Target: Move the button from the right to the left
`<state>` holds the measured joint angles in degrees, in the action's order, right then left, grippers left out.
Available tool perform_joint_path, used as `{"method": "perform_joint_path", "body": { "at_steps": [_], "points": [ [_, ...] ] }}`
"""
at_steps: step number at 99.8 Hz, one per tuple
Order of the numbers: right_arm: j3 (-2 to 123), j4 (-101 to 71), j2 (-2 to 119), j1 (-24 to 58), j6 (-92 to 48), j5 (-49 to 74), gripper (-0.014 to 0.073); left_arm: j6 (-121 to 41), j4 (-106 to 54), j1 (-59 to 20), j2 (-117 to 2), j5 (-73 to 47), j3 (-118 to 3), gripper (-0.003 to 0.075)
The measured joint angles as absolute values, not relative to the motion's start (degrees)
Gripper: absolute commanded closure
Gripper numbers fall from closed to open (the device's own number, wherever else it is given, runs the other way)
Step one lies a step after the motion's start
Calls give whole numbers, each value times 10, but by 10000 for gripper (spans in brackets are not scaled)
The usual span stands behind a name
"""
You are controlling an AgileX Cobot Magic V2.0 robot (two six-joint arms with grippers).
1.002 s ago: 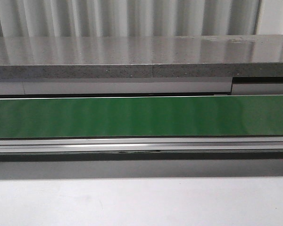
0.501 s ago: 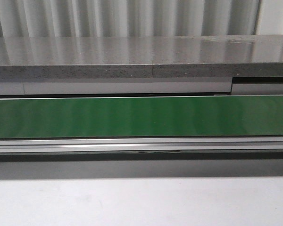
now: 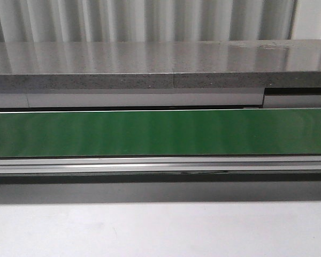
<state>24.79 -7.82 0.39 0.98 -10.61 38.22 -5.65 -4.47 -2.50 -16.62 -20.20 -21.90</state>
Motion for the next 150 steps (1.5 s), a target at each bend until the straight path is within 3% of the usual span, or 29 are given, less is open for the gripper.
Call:
{"method": "perform_joint_path", "body": {
  "at_steps": [19, 55, 150],
  "points": [
    [248, -78, 4, 10, -106, 382, 660, 24, 35, -23, -78, -155, -142, 740],
    [248, -78, 4, 10, -106, 382, 660, 32, 26, -12, 2, -79, 0, 740],
    [248, -78, 3, 10, -106, 381, 660, 32, 19, -10, 2, -86, -1, 740]
  ]
}}
